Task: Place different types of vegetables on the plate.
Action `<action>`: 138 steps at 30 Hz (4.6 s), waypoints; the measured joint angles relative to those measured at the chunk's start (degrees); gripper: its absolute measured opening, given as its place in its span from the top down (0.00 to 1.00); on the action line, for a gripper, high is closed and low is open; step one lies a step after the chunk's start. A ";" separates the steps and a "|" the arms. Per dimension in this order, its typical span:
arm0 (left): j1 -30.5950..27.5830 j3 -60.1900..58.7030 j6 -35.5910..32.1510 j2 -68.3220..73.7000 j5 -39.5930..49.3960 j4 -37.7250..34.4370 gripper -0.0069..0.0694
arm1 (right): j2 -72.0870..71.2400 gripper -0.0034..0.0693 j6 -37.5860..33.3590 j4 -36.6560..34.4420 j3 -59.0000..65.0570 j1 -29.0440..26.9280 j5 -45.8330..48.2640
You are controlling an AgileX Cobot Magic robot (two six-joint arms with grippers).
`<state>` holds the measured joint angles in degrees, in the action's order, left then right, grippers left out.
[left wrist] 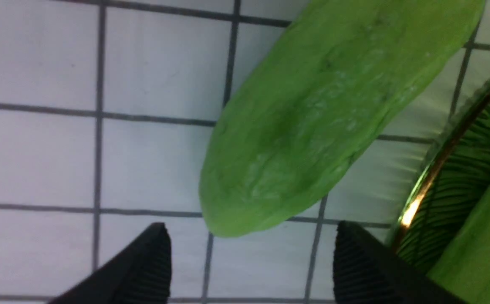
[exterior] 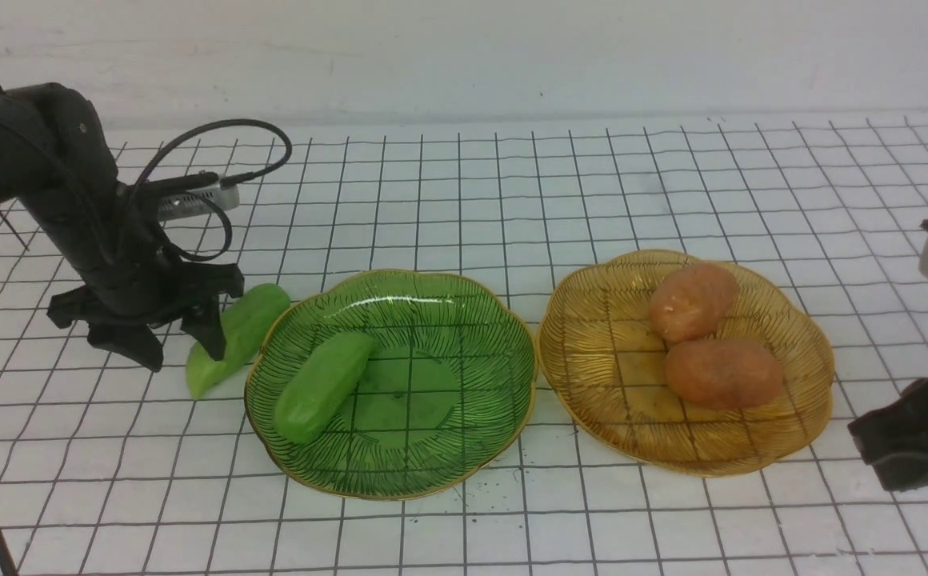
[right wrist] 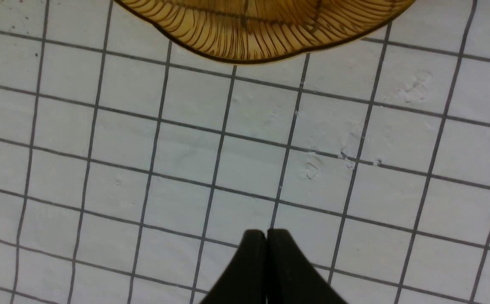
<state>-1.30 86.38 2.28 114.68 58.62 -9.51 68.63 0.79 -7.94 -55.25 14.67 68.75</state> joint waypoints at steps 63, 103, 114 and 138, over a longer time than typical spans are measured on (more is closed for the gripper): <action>15.69 5.88 -4.30 -0.61 10.67 -6.43 0.22 | -25.91 0.97 0.01 2.36 8.01 0.00 0.49; 15.69 11.64 -11.08 -6.13 11.53 -7.84 0.92 | -53.77 0.97 0.08 6.59 44.04 0.00 -58.11; 15.69 11.88 -11.40 -10.55 11.89 -5.94 0.92 | -67.45 0.97 0.08 6.74 53.56 -7.27 -51.06; 15.69 -4.75 -8.99 -50.13 13.12 2.04 0.92 | -69.06 0.97 0.08 7.94 56.48 -9.10 -46.91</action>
<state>14.39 81.64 -6.71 64.55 71.74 -7.47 -0.43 0.87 0.00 1.23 5.58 21.84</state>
